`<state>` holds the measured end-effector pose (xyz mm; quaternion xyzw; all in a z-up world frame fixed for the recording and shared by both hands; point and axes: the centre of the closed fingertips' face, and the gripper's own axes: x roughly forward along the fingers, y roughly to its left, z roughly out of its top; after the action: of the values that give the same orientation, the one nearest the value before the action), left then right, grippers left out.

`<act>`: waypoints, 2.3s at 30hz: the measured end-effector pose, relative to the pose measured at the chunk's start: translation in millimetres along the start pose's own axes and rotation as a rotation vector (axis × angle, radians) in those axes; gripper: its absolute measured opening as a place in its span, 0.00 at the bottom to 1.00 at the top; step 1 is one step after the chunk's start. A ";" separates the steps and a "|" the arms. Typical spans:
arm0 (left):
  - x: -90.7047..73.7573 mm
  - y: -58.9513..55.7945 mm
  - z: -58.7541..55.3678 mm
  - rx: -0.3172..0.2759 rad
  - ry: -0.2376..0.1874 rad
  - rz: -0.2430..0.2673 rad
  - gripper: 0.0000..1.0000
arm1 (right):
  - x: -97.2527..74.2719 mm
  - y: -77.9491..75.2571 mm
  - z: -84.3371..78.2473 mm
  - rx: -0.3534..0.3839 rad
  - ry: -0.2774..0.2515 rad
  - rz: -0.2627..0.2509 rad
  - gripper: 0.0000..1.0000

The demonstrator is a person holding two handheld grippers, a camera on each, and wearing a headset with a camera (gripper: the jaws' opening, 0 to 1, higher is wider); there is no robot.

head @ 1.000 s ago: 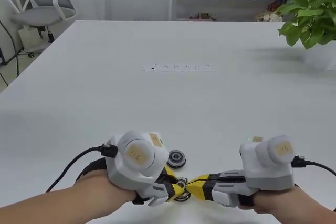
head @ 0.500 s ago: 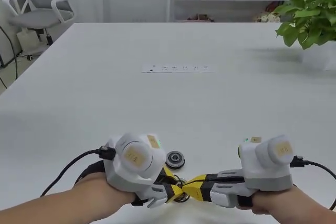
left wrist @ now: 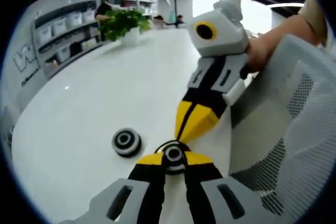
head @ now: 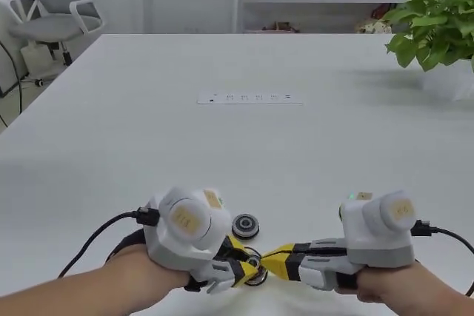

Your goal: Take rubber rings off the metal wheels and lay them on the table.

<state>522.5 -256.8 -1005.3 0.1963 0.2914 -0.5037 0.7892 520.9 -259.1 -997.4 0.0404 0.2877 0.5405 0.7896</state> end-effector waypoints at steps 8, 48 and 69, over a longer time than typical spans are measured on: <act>-8.6 -0.1 6.7 0.002 -0.023 -0.007 0.17 | -2.1 -0.8 2.3 0.006 -0.012 -0.002 0.00; -96.4 19.7 -3.2 -0.090 -0.089 0.055 0.48 | -0.2 5.0 35.3 -0.044 -0.006 0.039 0.00; -135.6 36.1 -18.0 -0.054 -0.057 0.124 0.60 | 40.2 11.4 41.0 -0.124 0.119 0.105 0.00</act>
<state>506.8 -138.6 -929.1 0.1779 0.2696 -0.4513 0.8319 542.0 -209.0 -975.5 -0.0255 0.2975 0.5992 0.7429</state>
